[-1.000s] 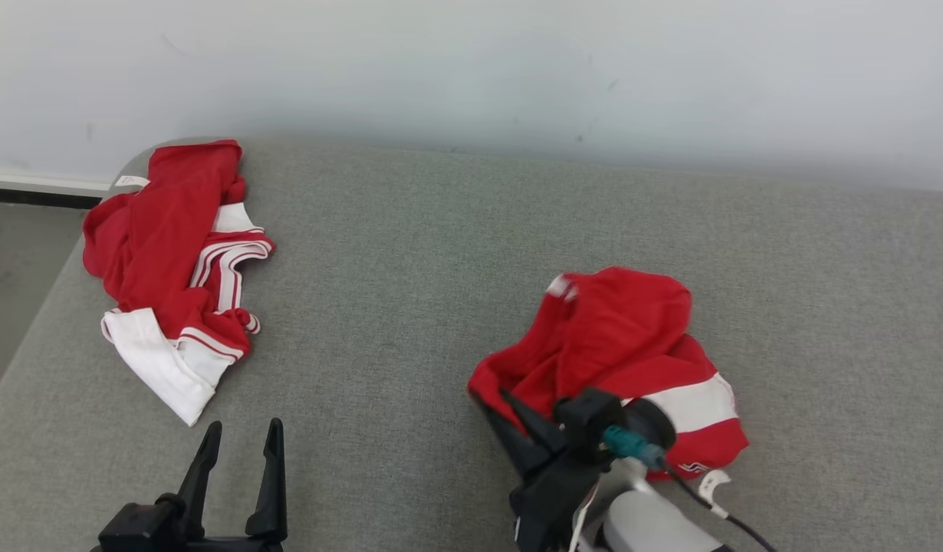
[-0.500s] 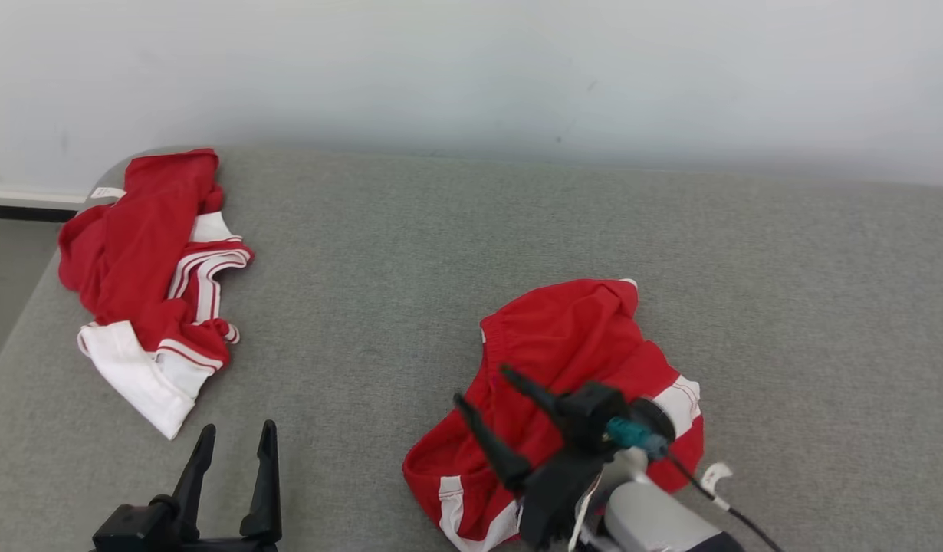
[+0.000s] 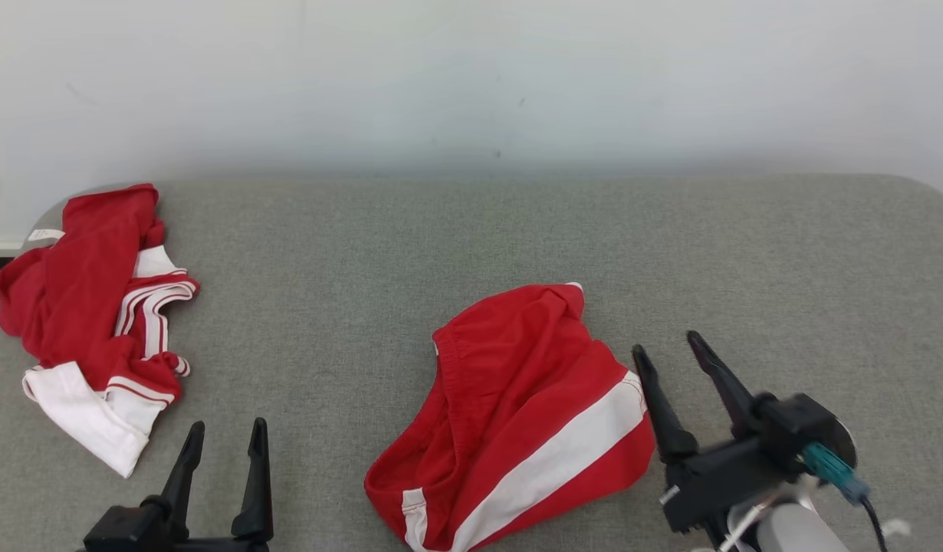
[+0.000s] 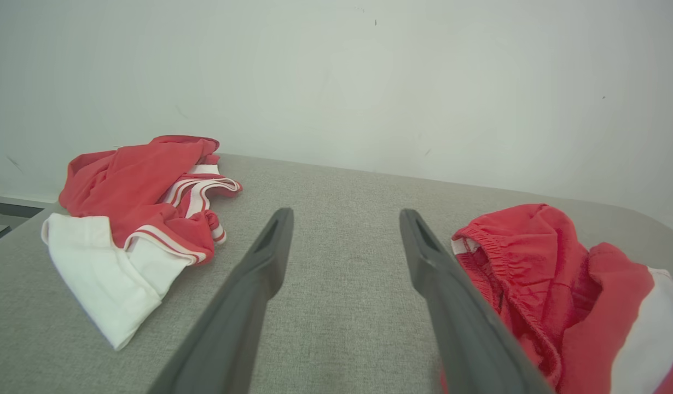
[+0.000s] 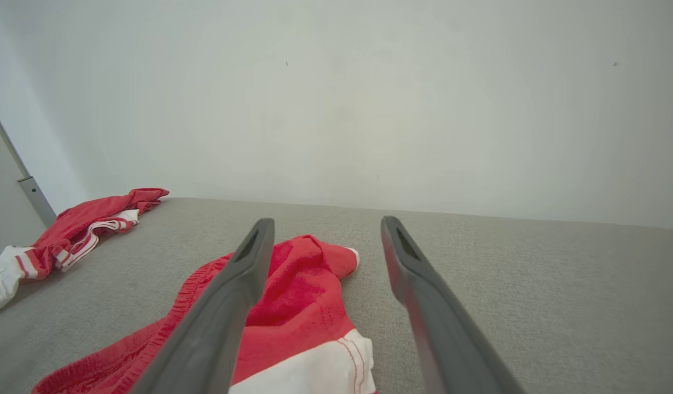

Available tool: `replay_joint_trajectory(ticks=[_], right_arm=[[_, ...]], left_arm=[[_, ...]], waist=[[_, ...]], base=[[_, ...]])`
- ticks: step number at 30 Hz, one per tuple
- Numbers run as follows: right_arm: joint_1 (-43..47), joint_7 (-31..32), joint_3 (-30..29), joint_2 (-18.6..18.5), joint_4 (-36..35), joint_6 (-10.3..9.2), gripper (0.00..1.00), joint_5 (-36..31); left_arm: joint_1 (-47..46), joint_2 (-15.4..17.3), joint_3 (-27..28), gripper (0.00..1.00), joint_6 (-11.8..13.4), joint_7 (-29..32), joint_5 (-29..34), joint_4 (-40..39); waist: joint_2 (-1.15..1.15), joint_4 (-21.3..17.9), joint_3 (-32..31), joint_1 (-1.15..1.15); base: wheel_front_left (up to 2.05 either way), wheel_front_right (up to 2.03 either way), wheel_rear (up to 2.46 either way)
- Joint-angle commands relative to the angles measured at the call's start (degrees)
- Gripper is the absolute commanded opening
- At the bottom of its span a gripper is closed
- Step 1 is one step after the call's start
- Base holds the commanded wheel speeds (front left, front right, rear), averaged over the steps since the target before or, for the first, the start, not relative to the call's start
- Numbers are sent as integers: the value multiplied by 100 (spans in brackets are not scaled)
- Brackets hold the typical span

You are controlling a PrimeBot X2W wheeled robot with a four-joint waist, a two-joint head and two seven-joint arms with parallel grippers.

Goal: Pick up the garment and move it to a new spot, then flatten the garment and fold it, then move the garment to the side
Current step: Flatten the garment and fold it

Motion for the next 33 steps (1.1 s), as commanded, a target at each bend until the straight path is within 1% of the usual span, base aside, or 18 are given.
replay_joint_trajectory(ticks=[1,5,8,12,17,21,23,28,33], right_arm=[[287,-2,-242,9,-177,-15,100,-103],[786,-2,-698,84,-465,-15,100,-209],[1116,-2,-916,180,-634,-14,100,-277],[1323,-2,-994,232,-740,-15,100,-331],[1212,-2,-920,170,-759,-14,100,-371],[929,53,-688,-8,-512,-15,100,-330],[746,174,-560,-119,-334,-15,100,-309],[308,468,-336,-264,100,-15,100,-173],[-32,695,-172,-359,697,-15,100,-12]], left_arm=[[112,5,3,100,10,-5,44,-44],[124,2,-12,100,10,-5,81,-97],[156,3,-12,100,10,-5,109,-135],[218,1,19,100,10,-5,125,-193],[241,1,6,100,10,-5,146,-209],[179,0,-36,100,9,-5,154,-213],[140,0,-74,100,9,-5,151,-212],[94,-1,-135,100,12,-5,74,-185],[89,0,-176,100,28,-5,15,-157]], waist=[[0,-57,-60,0],[0,-62,-81,0],[0,-42,-90,0],[0,-61,-101,0],[0,-50,-109,0],[0,20,-87,0],[0,78,-57,0],[0,274,44,0],[0,471,175,0]], base=[[0,0,0],[0,0,0],[0,0,0],[0,0,0],[0,0,0],[0,0,0],[0,0,0],[0,0,0],[0,0,0]])
